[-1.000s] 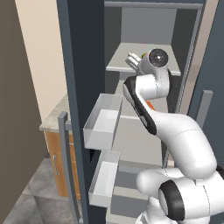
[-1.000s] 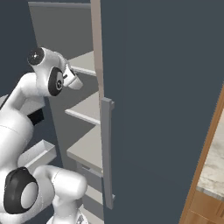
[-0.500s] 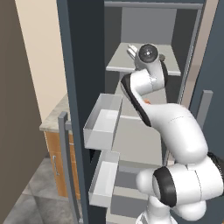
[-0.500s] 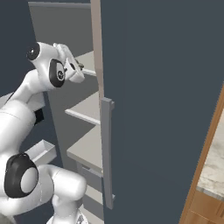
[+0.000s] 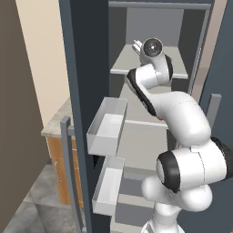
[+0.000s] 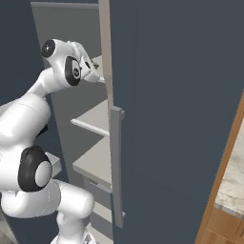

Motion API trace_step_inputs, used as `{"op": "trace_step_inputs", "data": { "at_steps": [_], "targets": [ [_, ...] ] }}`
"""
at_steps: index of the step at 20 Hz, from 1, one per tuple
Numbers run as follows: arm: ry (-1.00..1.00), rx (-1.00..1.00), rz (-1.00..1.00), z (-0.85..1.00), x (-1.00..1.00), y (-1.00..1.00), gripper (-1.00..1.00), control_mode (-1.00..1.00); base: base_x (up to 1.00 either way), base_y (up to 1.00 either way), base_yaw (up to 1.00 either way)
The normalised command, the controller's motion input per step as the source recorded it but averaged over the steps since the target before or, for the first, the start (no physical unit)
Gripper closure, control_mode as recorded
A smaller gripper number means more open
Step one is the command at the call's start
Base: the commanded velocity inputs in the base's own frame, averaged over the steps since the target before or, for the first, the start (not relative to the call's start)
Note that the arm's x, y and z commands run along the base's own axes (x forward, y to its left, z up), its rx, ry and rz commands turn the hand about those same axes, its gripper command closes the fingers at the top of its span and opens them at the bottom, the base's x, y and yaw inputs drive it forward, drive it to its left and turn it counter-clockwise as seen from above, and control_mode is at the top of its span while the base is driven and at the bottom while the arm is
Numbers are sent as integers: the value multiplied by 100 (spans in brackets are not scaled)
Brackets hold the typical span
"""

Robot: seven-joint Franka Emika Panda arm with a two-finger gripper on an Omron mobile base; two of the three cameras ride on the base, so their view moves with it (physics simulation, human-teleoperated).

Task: Take the carrot and mushroom from the second highest rack and move them to the highest rack where the pear and garlic are located, to maximize freezer space. Close the freezer door after rearranging.

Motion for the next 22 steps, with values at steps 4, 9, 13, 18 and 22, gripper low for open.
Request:
{"op": "trace_step_inputs", "data": {
  "at_steps": [4,9,13,18,22],
  "targets": [
    [6,0,0,-6,43,-18,100,-100,0,0,0],
    [1,0,8,-18,45,-23,100,-100,0,0,0],
    [0,0,4,-20,41,-29,100,-100,0,0,0],
    [-5,0,3,-29,32,-32,100,-100,0,0,0],
    [-16,0,1,-14,19,-30,100,-100,0,0,0]
  ]
}}
